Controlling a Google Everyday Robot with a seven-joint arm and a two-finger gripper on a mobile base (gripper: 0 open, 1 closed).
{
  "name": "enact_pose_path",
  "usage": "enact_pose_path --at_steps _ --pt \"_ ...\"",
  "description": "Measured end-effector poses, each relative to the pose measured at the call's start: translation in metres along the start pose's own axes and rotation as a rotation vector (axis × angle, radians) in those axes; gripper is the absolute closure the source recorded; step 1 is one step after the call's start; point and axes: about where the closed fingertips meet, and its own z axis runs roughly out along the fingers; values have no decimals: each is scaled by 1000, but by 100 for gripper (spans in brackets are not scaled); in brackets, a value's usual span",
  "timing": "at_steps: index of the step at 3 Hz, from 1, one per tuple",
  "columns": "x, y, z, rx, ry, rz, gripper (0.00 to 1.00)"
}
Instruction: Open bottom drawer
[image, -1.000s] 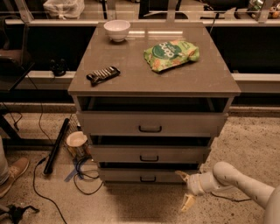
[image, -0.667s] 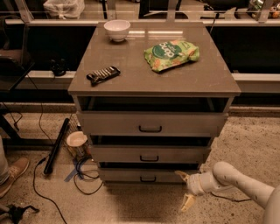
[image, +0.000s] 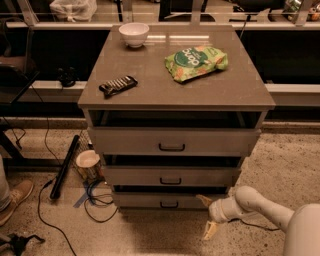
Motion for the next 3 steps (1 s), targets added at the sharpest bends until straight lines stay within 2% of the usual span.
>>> enact_pose_path --at_steps 1,3 --pt "18 -11 17 27 45 -34 0" --pt "29 -39 33 115 128 -88 0"
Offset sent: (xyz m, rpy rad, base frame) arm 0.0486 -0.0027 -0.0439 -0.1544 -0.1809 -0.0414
